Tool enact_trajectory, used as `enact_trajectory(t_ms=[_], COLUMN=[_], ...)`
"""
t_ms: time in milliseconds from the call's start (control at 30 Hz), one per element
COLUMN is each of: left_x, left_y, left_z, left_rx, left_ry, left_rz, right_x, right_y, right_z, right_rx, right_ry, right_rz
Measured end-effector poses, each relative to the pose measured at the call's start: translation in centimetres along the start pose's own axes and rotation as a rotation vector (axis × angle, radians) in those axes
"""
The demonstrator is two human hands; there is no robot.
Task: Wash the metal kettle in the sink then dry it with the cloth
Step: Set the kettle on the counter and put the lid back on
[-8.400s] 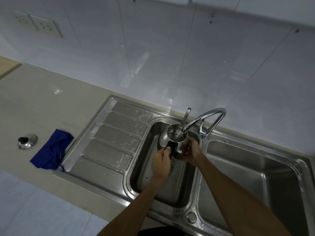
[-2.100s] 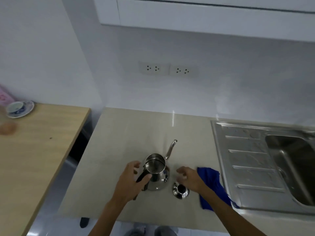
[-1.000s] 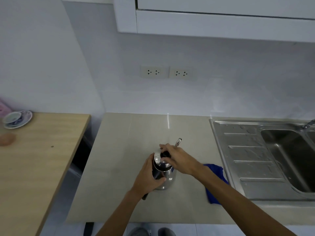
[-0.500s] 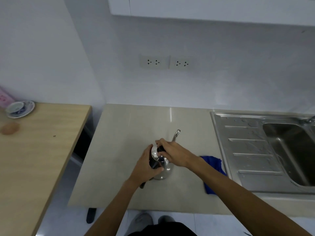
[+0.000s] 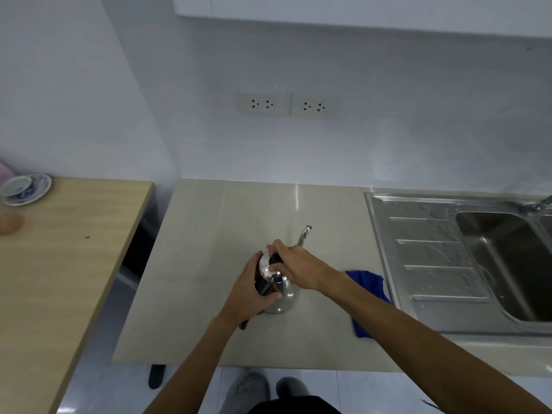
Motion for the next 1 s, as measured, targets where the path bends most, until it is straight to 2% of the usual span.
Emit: enact_trajectory(t_ms=[200,333,500,533,633,667,700,767,867,1000], left_x=[0.1,0.1,-0.3,-0.5,-1.6,-1.8,-2.1,-2.7,-3.1,-3.3], left_y=[-0.1,0.4,0.4,0.2,-0.1,-0.2,-0.3,-0.5,-0.7,-0.2], left_z=[0.2,0.1,0.2,0.2,-0.4,-0.6,-0.6,-0.4,-0.1,0.3], left_rx=[0.005,-0.015,-0.036,-0.031,0.022,0.049,0.084,0.133,0.143,0.119], left_ry=[0.005,0.008,-0.025,-0.01,0.057,0.063,0.068,0.076,0.085,0.101], left_rz=[0.029,0.028,-0.028,-0.067,-0.096,-0.085,-0.074,-0.072,-0.076,-0.048], right_x=[-0.2,-0.2,-0.8,-1.3,-2.3,-2.2,-2.1,-1.3,0.2,2.4], right_y=[0.5,0.6,1.3,1.5,2.9,4.1,5.2,7.2,8.9,10.4], right_z=[1.0,1.4,2.3,2.5,3.3,3.7,4.1,4.9,6.0,6.9], right_rx=[0.013,0.044,0.222,0.343,0.634,0.703,0.772,0.941,1.162,1.253], right_ry=[0.087,0.084,0.084,0.183,0.701,0.792,0.802,0.667,0.468,0.329], right_rz=[-0.026,-0.021,-0.008,0.019,0.153,0.236,0.329,0.437,0.469,0.466])
Point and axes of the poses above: each hand's wrist, its own x-axis towards the middle knuckle, its own z-axis out of the palm, y = z × x, the point moved 1 cm from there along x, towards the middle knuckle, and after that the axes turned 14 degrees about -y, right-handed, at the moved point
